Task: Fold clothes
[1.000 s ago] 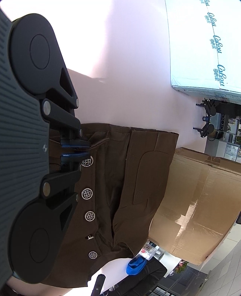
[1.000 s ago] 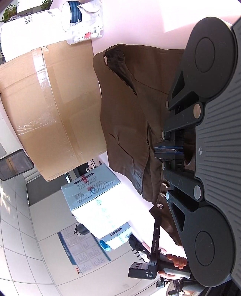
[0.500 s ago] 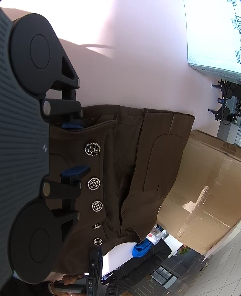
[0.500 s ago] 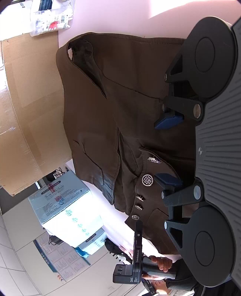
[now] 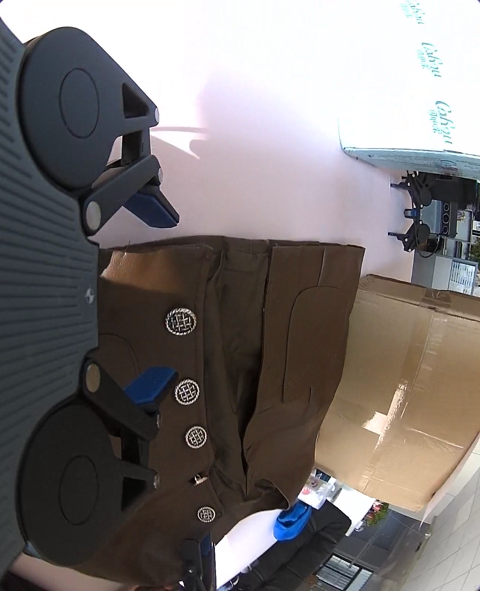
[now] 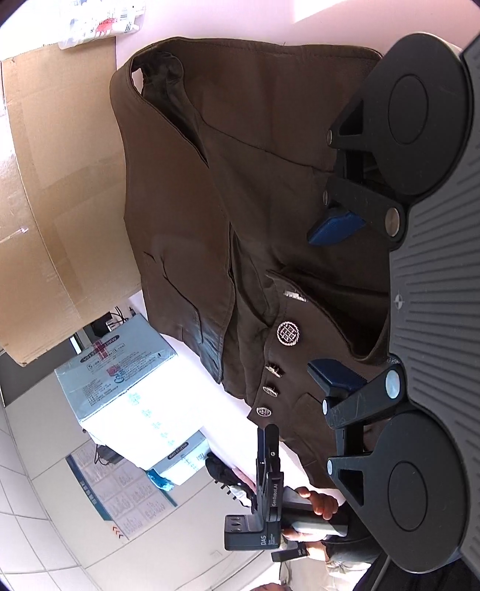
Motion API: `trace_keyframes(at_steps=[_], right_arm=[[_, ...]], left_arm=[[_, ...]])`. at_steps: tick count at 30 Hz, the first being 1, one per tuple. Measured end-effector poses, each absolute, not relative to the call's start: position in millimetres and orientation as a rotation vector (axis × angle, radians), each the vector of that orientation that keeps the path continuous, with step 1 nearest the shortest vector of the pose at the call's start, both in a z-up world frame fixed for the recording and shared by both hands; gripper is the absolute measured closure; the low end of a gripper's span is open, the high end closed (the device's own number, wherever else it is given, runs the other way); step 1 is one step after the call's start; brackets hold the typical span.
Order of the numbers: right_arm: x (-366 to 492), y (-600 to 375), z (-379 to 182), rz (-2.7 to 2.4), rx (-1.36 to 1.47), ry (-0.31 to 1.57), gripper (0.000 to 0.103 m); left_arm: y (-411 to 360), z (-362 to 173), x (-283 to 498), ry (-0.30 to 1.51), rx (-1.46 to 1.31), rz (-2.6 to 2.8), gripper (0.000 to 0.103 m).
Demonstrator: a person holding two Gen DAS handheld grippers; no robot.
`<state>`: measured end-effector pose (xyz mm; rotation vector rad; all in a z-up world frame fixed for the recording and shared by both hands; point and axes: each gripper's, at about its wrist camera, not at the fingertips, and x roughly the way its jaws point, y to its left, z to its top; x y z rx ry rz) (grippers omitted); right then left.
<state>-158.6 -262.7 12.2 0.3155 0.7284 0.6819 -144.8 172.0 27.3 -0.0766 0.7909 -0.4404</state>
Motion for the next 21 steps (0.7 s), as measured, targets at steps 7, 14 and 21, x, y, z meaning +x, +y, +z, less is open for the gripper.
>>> trace_keyframes(at_steps=[7,14,21], right_arm=[[-164,-255,16,0.697,0.270,0.689,0.070],[-171,-248,19,0.699,0.226,0.626,0.081],[-178,-248,25,0.705,0.243,0.542,0.097]], left_arm=[[157,33,-156,0.704,0.006,-0.451,0.022],[154,31,-154,0.729,0.006,-0.428,0.069],[166,32,-150,0.735,-0.082,-0.421,0.094]])
